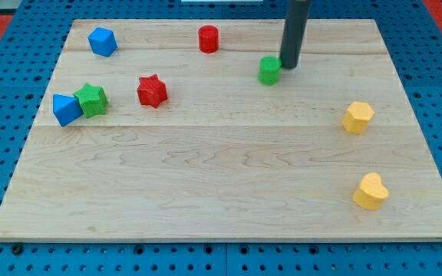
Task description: Place your hand at the bottom right corner
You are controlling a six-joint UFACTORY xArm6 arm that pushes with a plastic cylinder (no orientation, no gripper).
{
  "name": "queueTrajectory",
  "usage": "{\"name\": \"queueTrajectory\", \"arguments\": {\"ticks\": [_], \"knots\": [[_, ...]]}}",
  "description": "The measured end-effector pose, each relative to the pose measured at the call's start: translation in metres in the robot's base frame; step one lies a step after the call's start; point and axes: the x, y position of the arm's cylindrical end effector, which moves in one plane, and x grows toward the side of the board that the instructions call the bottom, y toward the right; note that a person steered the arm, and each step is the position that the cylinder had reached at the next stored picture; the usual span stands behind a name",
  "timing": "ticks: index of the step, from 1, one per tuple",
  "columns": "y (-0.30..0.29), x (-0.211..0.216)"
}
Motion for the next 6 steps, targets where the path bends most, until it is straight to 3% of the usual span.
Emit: {"name": "queueTrajectory", "arguments": {"ticks": [2,3,5,6], "knots": [[0.034,0.102],[0.038,0.119],[0.181,0.119],[0.233,0.151]]}}
